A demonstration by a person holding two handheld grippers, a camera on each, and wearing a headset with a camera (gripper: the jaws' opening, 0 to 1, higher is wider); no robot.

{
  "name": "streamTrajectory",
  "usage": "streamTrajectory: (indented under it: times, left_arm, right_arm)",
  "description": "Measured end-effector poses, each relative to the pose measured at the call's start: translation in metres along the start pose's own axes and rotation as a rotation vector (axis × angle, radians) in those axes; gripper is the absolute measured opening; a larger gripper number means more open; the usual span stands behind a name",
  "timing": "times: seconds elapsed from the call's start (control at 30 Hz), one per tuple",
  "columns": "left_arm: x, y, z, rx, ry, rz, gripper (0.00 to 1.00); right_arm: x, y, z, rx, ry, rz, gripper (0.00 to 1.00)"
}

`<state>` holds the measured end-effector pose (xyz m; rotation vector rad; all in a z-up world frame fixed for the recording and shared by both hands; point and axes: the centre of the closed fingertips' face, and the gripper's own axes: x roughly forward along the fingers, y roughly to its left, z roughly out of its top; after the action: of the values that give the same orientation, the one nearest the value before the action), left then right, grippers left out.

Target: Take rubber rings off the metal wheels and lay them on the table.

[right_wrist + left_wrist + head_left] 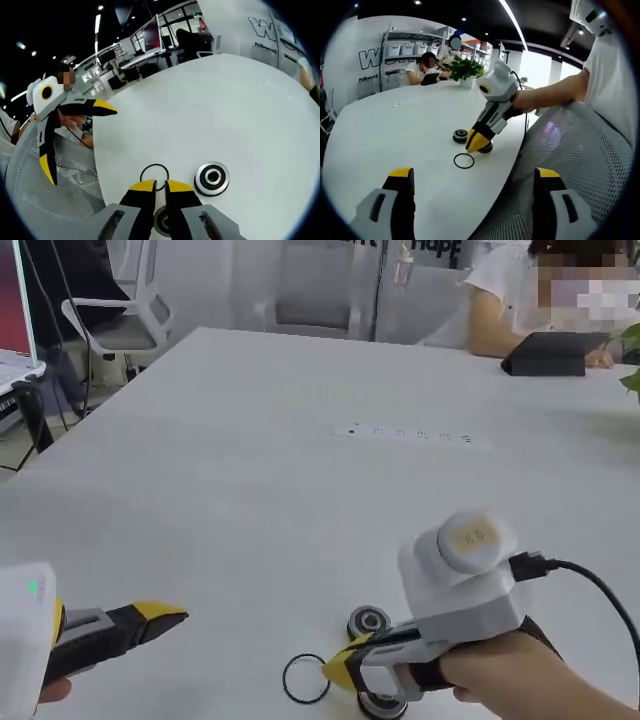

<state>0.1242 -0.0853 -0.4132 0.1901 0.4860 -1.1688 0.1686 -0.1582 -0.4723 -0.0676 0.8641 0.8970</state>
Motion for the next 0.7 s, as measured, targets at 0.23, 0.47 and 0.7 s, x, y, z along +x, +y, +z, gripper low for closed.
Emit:
streamTrajectory:
  times: [0.23,0.47,0.7]
  left_arm:
    - [0.000,-0.001,0.000,-0.009,-0.003,-0.003,0.98]
    - [0.001,-0.003,0.000,-0.014,-0.003,-0.014,0.97]
    - [0.002,-0.005,-0.001,-0.008,0.004,-0.025,0.97]
  right_arm:
    - [-0.010,-0.004,0.010,-0.013,-0.029,-0.027,0.08]
    - [-0.033,0.001,0.036,-0.010,-0.114,-0.012,0.11]
    - [-0.069,0.002,0.069,-0.024,-0.219,-0.006,0.12]
